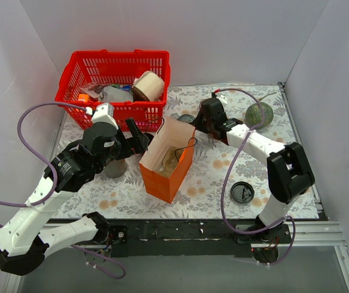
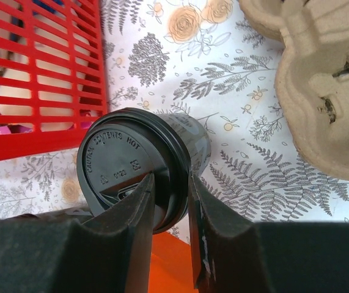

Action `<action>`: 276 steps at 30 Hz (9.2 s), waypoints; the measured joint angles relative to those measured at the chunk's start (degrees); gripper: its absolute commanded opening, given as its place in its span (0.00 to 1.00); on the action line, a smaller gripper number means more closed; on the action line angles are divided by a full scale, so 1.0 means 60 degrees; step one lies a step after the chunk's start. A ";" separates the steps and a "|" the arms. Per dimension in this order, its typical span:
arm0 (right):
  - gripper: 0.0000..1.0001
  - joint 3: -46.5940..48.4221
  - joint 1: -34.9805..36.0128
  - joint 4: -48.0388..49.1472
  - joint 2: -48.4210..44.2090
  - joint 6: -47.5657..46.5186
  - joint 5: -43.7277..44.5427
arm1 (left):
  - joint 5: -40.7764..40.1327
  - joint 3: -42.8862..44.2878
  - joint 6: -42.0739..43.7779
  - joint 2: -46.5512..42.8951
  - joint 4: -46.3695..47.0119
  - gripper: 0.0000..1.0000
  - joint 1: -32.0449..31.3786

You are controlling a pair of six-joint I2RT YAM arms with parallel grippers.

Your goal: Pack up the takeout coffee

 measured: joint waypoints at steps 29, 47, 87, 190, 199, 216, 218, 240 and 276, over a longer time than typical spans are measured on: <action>0.01 0.0973 -0.2699 -0.1588 -0.3916 -0.3694 -0.5340 | 0.1082 0.0004 0.0692 0.0168 0.0441 0.98 0.0000; 0.01 0.3446 -0.2546 -0.3147 -0.3534 -0.5599 -1.0907 | 0.1548 -0.0419 0.0991 0.1056 0.1115 0.63 0.0000; 0.01 0.3770 -0.1508 -0.7238 -0.3501 -0.6921 -0.8932 | 0.4535 -0.1628 0.6084 0.2135 0.4557 0.00 0.0000; 0.01 -0.1934 0.3832 -0.2506 -0.2805 -0.5916 0.2095 | 0.5151 -0.1406 0.4932 0.2747 0.4652 0.00 0.0044; 0.11 -0.1596 0.3843 -0.2911 -0.2681 -0.5661 0.2055 | 0.5078 -0.1406 0.4852 0.2747 0.4652 0.00 0.0055; 0.45 -0.1104 0.3858 -0.4109 -0.2601 -0.5085 0.1993 | 0.4783 -0.1406 0.4674 0.2747 0.4605 0.00 0.0051; 0.50 -0.1009 0.3861 -0.4291 -0.2601 -0.5060 0.1938 | 0.4743 -0.1402 0.4663 0.2743 0.4583 0.00 0.0051; 0.80 -0.0674 0.3858 -0.4870 -0.3027 -0.4630 0.0200 | 0.4408 -0.1344 0.4645 0.2743 0.4433 0.00 0.0044; 0.86 -0.0437 0.3541 -0.5074 -0.3705 -0.4878 -0.2616 | 0.4182 -0.1264 0.4641 0.2805 0.4353 0.00 0.0044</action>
